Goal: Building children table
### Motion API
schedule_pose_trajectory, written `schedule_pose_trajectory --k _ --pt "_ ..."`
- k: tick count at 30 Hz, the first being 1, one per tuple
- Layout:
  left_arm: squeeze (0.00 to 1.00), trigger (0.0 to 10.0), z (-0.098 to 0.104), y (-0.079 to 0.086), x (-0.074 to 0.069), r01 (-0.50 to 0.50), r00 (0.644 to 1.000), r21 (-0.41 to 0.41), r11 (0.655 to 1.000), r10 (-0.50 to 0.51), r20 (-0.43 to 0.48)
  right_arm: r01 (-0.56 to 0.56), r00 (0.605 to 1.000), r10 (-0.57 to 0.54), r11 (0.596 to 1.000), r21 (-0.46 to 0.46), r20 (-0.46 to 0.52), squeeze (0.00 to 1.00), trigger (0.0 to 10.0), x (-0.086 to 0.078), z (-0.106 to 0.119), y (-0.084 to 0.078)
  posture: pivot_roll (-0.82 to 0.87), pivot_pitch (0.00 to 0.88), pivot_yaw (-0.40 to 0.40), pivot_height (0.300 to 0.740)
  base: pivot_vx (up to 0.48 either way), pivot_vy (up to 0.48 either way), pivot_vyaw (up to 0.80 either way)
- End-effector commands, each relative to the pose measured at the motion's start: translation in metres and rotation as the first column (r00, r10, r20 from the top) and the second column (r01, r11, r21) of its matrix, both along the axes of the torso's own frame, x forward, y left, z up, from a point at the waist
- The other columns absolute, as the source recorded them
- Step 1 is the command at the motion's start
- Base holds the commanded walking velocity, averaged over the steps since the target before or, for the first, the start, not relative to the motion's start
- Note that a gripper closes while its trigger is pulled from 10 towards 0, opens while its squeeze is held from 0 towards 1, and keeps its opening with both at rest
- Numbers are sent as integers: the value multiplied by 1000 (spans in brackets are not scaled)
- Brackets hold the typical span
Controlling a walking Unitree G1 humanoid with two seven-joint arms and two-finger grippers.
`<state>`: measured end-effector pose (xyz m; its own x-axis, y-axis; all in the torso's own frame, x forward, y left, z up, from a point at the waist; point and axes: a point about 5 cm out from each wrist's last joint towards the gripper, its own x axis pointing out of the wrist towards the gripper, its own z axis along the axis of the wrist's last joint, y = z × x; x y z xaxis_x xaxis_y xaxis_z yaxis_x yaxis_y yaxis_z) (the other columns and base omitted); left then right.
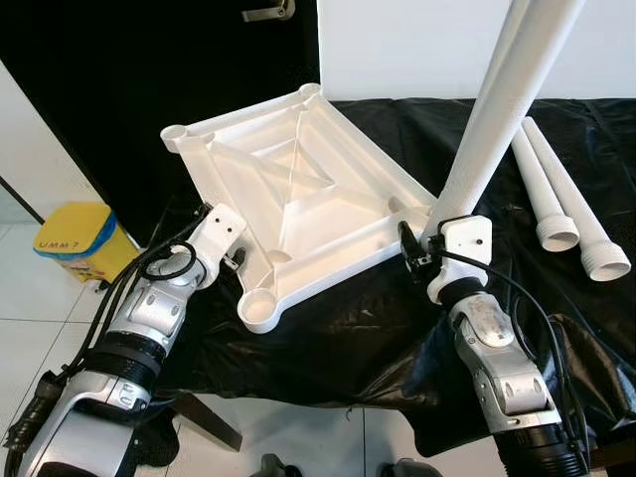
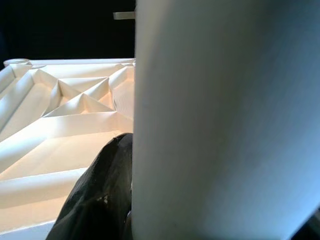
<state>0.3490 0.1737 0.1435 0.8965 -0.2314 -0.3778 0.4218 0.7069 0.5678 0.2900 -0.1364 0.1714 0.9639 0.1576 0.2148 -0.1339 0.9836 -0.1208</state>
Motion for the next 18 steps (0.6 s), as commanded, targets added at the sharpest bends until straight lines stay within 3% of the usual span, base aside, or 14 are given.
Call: schedule_pose_trajectory --k 1,2,4,6,7,8,9,10,11,12,13,14,18 --pt "0 10000 -27 -5 -15 81 985 33 996 -75 -156 -2 1000 2 1000 -2 15 0 10000 -2 2 1 -222 60 50 740 0 0 0" --pt "0 10000 -27 -5 -15 81 985 33 996 -75 -156 -2 1000 2 1000 -2 15 0 10000 -2 2 1 -222 60 50 740 0 0 0" --pt "0 10000 -34 -25 -27 176 965 19 984 -169 -199 -1 1000 1 1000 -3 14 0 10000 -2 2 0 -222 59 53 740 0 0 0" --pt "0 10000 -34 -25 -27 176 965 19 984 -169 -199 -1 1000 1 1000 -3 14 0 10000 -2 2 0 -222 59 53 740 0 0 0" --pt "0 10000 -37 -37 -34 218 953 1 976 -213 -216 0 1000 0 1000 -4 12 0 10000 -2 1 0 -221 59 54 740 0 0 0" --pt "0 10000 -37 -37 -34 218 953 1 976 -213 -216 0 1000 0 1000 -4 12 0 10000 -2 1 0 -221 59 54 740 0 0 0" --pt "0 10000 -43 -59 -44 278 931 -31 960 -277 -237 2 1000 -2 1000 -3 10 0 10000 -2 1 0 -221 60 57 740 0 0 0" --pt "0 10000 -43 -59 -44 278 931 -31 960 -277 -237 2 1000 -2 1000 -3 10 0 10000 -2 1 0 -221 60 57 740 0 0 0" --pt "0 10000 -46 -74 -51 315 915 -54 948 -318 -248 4 1000 -4 1000 -3 9 0 10000 -3 0 0 -221 61 59 740 0 0 0" --pt "0 10000 -46 -74 -51 315 915 -54 948 -318 -248 4 1000 -4 1000 -3 9 0 10000 -3 0 0 -221 61 59 740 0 0 0" --pt "0 10000 -48 -89 -56 340 904 -72 938 -347 -249 6 1000 -6 1000 -1 9 0 10000 -2 0 0 -222 62 60 740 0 0 0" --pt "0 10000 -48 -99 -57 351 900 -87 932 -362 -243 8 1000 -8 1000 0 8 0 10000 -2 0 0 -221 63 61 740 0 0 0" --pt "0 10000 -42 -113 -54 343 908 -110 933 -360 -213 10 1000 -10 1000 2 8 0 10000 -2 0 0 -222 64 63 740 0 0 0"
